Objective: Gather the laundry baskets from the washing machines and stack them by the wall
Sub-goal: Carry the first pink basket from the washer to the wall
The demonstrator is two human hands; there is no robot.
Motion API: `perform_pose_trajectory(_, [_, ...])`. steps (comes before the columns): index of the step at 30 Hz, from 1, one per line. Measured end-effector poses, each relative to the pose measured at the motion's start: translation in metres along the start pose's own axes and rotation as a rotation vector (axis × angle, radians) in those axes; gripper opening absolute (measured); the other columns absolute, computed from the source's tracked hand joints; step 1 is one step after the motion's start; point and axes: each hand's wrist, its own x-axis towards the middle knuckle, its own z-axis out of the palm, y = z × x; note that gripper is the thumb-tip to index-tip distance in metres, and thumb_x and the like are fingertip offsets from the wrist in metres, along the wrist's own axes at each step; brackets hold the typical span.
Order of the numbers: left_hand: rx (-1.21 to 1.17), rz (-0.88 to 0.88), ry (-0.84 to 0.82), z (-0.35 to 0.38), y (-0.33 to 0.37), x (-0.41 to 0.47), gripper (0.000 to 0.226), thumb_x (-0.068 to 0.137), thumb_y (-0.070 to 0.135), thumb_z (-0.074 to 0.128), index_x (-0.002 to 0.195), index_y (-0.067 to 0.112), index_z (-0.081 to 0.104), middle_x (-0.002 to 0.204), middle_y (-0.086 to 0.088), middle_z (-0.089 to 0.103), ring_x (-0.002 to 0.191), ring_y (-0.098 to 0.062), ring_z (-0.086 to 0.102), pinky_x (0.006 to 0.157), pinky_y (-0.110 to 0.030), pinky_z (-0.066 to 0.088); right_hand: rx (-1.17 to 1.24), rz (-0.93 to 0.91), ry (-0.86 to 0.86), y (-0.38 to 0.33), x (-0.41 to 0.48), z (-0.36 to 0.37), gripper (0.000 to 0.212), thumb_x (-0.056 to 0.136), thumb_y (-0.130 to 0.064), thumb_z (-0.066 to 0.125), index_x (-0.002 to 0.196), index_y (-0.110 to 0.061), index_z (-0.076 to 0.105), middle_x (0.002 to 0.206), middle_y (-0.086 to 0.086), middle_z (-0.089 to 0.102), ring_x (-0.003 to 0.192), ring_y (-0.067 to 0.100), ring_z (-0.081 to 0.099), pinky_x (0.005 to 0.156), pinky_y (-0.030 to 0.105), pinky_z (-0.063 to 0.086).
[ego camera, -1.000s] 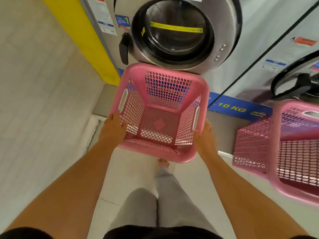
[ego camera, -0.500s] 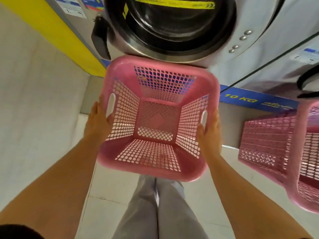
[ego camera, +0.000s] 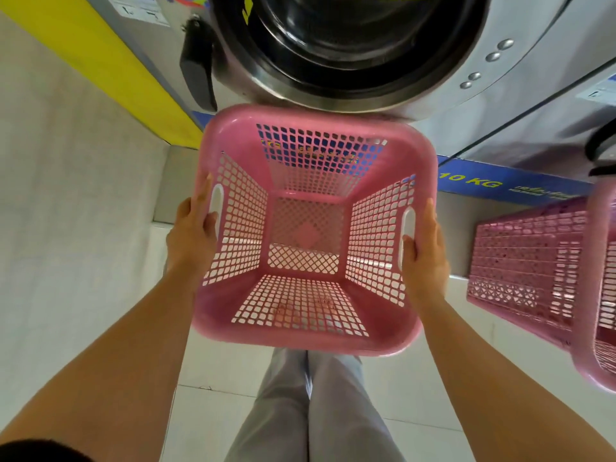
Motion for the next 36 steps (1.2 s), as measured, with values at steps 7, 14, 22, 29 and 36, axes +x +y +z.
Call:
perform_pose_trajectory(7, [-0.011,-0.070,0.032,-0.039,-0.012,-0.044,0.062,0.098,0.022,0.045,0.147,0.050,0.020,0.126,-0.010,0.052,0.092,-0.039,0.063,0.076,-0.049,0.051,-0.015,-0.073,-0.024,-0.033,-0.027,-0.025,0.079,0.089,-0.006,0.052,0.153,-0.040,0.019,0.154,-0.007,0.037,0.127,0.023,0.052,0.075,0.033,0.045])
perform_pose_trajectory(14, [-0.061,-0.216,0.089,-0.080,-0.028,-0.109,0.059,0.099,0.028,0.041,0.143,0.059,0.017,0.130,-0.008,0.052,0.105,-0.037,0.062,0.087,-0.050,0.051,-0.065,-0.150,-0.122,-0.067,-0.051,-0.048,0.081,0.091,-0.010,0.051,0.151,-0.048,0.012,0.153,-0.009,0.038,0.112,0.031,0.059,0.071,0.033,0.041])
perform_pose_trajectory(22, [-0.130,-0.406,0.260,-0.094,-0.054,-0.216,0.059,0.100,0.032,0.037,0.135,0.071,0.010,0.132,-0.006,0.052,0.104,-0.036,0.063,0.085,-0.047,0.053,-0.073,-0.357,-0.287,-0.094,-0.077,-0.058,0.075,0.096,-0.012,0.047,0.153,-0.043,0.010,0.153,-0.005,0.036,0.118,0.025,0.052,0.080,0.034,0.041])
perform_pose_trajectory(29, [-0.178,-0.610,0.392,-0.097,-0.087,-0.323,0.066,0.094,0.020,0.045,0.142,0.059,0.021,0.127,-0.008,0.056,0.103,-0.038,0.061,0.083,-0.042,0.048,-0.043,-0.549,-0.444,-0.122,-0.118,-0.041,0.061,0.101,-0.025,0.041,0.153,-0.042,0.014,0.154,-0.006,0.035,0.130,0.021,0.044,0.091,0.032,0.038])
perform_pose_trajectory(36, [-0.275,-0.805,0.509,-0.097,-0.140,-0.434,0.063,0.096,0.019,0.045,0.142,0.056,0.025,0.121,-0.011,0.058,0.093,-0.031,0.061,0.072,-0.032,0.042,-0.009,-0.722,-0.579,-0.152,-0.193,0.007,0.059,0.100,-0.023,0.045,0.153,-0.036,0.023,0.154,0.000,0.037,0.135,0.019,0.040,0.099,0.022,0.029])
